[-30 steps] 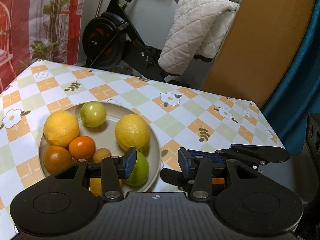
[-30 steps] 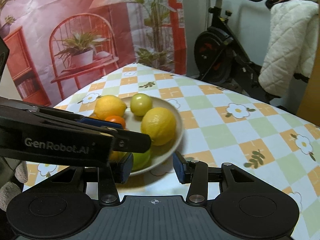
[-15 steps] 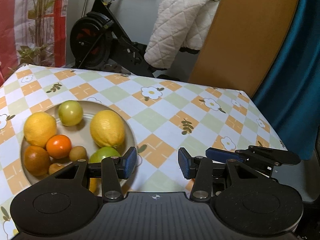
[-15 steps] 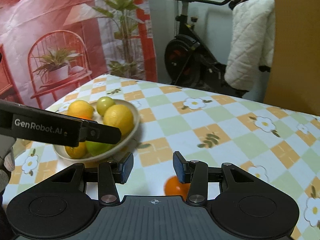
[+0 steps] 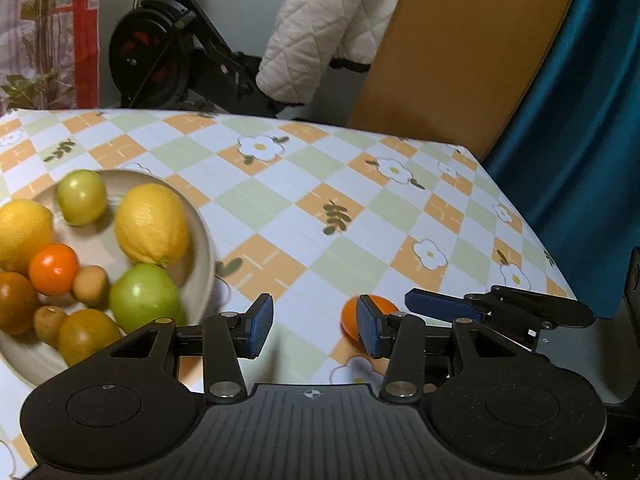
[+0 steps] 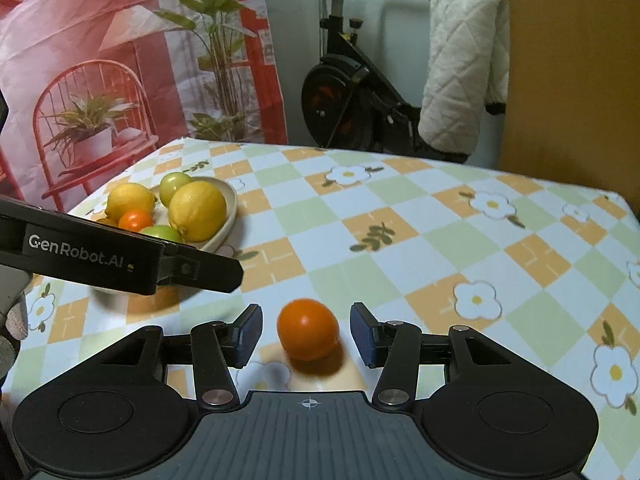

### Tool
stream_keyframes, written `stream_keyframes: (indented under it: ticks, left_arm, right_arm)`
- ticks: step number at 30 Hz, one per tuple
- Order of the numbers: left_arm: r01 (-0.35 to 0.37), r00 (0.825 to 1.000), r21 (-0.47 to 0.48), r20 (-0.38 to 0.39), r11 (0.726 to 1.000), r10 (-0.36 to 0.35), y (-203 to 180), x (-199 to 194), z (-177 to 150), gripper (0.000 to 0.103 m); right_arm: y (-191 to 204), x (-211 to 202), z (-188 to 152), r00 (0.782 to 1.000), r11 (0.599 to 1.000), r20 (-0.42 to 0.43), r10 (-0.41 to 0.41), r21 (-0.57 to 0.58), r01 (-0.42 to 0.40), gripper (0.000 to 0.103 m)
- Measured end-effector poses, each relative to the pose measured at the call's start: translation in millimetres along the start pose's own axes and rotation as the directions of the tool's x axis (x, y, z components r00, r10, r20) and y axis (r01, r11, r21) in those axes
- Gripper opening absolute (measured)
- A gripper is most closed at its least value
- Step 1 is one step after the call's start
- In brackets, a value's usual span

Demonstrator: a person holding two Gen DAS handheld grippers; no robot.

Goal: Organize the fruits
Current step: 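Move the open right gripper to the orange tangerine, then close the right gripper on the orange tangerine and lift it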

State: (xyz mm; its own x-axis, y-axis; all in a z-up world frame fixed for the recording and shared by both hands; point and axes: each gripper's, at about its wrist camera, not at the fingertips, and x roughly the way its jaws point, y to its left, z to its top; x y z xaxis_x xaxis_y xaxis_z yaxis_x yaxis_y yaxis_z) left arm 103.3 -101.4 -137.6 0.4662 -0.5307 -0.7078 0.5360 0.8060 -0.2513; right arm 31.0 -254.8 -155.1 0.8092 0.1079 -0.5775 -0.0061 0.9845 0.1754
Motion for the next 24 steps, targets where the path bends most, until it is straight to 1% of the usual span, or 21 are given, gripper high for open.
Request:
stream_keyframes:
  ticks: [4,9,13,19,24]
  left_arm:
    - [0.027,0.999,-0.007,-0.02,1.0,-0.027,-4.9,8.6,-1.6,0.048]
    - [0.043,0.998,-0.007,-0.043,0.999,-0.043,-9.6,19.9,-2.4,0.049]
    - [0.057,0.996,-0.006,-0.061,0.998,-0.057,-13.6,28.9,-2.9,0.049]
    - [0.085,0.994,-0.02,-0.069,0.996,-0.086,-16.8,36.4,-3.3,0.049]
    - [0.105,0.991,-0.032,-0.074,0.994,-0.108,-18.3,42.2,-3.2,0.05]
  right_arm:
    - [-2.8,3.0,-2.9,1.0,1.0,-0.005,0.008,0.006,-0.008,0.045]
    - [-3.5,8.8,-5.3,0.999,1.0,-0.019,0.029,0.009,-0.029,0.044]
    - [-3.5,10.8,-6.2,0.999,0.999,-0.022,0.038,0.01,-0.038,0.041]
    - [-8.2,12.8,-8.1,0.999,0.999,-0.023,0.042,0.021,-0.042,0.037]
    - [-11.0,14.7,-10.9,0.999,0.999,-0.028,0.041,0.03,-0.04,0.036]
